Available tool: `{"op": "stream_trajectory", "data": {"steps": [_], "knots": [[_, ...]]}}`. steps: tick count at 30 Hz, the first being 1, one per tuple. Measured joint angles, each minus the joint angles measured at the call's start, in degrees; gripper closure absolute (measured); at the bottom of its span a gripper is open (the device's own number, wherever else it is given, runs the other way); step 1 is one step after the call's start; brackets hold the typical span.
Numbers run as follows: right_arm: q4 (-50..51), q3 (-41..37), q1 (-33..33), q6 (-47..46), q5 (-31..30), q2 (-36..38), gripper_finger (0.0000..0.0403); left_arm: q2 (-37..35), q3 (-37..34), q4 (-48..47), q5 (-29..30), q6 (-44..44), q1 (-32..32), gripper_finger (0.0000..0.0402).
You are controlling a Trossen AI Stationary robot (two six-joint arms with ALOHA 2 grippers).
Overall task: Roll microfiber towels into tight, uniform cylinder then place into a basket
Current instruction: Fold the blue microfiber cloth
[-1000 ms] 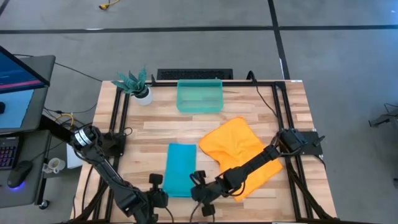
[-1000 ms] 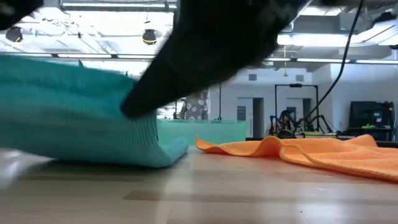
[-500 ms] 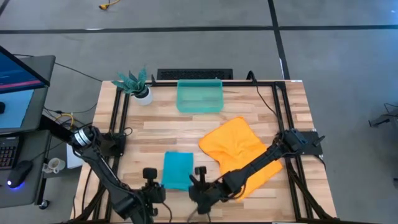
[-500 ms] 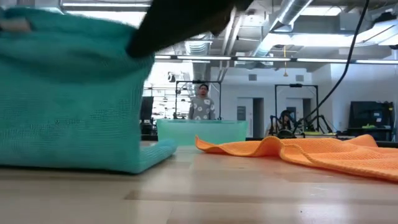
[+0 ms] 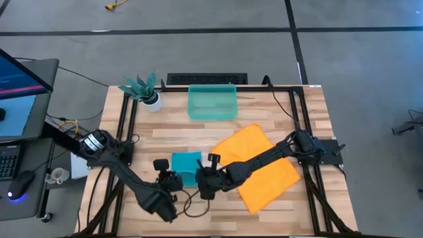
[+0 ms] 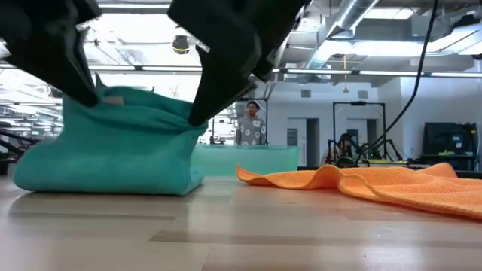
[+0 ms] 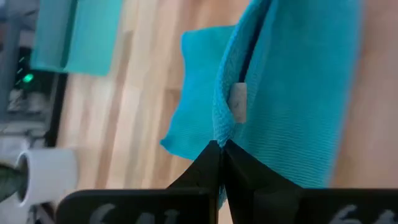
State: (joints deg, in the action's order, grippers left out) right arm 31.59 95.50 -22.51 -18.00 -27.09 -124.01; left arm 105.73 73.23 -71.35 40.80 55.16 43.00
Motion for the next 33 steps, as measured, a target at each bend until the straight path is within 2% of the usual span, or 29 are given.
{"op": "stream_trajectory", "data": {"steps": [8,13,19,24,26,28,33], "knots": [[-0.38,0.00,3.58,1.77,-0.02,0.00,0.0398,0.00,-2.97,-4.19,2.87,4.90,-4.10,0.0401],[-0.42,0.00,5.69,1.95,0.12,0.00,0.0396,0.00,-4.28,-4.28,1.45,4.65,-5.02,0.0401],[-0.89,0.02,2.26,1.86,2.00,0.00,0.0399,0.00,-4.09,-3.50,0.43,4.62,-2.10,0.0401],[-1.54,0.07,-2.89,-0.13,2.09,0.00,0.0398,0.00,0.67,-2.65,-1.19,5.54,2.62,0.0401],[-2.07,0.07,-4.88,-1.11,2.56,0.00,0.0398,0.00,3.54,-0.99,-2.83,3.89,4.71,0.0401],[-2.86,0.07,-6.71,-1.54,3.39,0.02,0.0399,0.00,6.00,2.91,-7.64,0.70,6.26,0.0401],[-6.14,0.07,-11.01,-1.99,6.71,0.02,0.0399,0.00,7.02,17.02,-15.97,-4.59,9.54,0.0401]]}}
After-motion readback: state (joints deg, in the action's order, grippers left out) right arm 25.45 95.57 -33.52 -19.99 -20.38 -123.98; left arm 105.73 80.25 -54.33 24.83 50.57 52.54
